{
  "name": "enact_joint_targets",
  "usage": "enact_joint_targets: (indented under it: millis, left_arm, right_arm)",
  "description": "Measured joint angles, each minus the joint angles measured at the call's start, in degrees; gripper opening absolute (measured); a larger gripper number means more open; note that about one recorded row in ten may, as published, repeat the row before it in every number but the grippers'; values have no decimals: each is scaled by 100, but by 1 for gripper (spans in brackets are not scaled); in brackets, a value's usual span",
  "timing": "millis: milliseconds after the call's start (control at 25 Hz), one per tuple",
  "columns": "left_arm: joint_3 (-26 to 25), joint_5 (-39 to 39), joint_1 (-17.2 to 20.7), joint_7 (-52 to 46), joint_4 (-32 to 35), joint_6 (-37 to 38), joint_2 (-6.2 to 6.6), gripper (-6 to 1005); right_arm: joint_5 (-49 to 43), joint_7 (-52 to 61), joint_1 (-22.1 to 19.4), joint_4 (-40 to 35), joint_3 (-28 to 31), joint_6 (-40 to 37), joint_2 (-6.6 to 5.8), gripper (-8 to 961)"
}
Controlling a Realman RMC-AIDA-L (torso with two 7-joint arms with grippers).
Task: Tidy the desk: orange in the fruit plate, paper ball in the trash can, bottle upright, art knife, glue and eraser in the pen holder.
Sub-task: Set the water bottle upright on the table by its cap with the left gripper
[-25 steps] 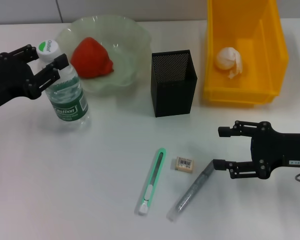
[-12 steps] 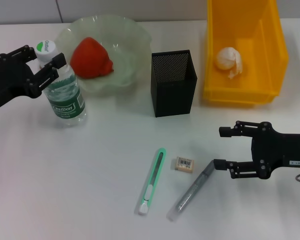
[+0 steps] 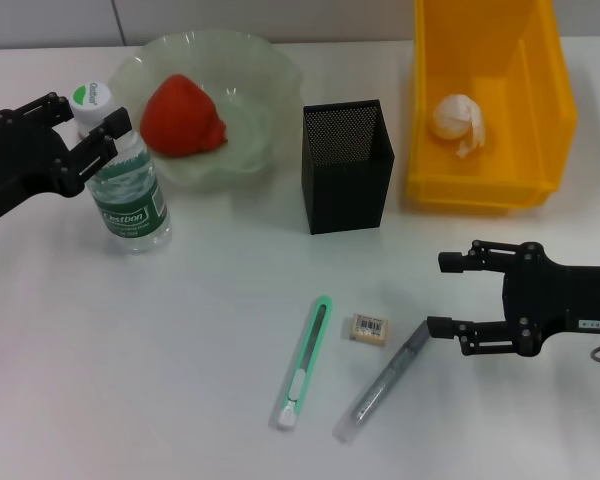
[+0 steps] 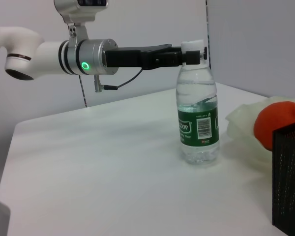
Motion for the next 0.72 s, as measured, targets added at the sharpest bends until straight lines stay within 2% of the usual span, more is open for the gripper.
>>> enact_joint_targets:
  millis: [720]
  left_arm:
    - [38, 11, 0, 87, -5, -58, 5, 443]
  right_arm:
    - [0, 1, 24, 0, 0, 8, 0, 798]
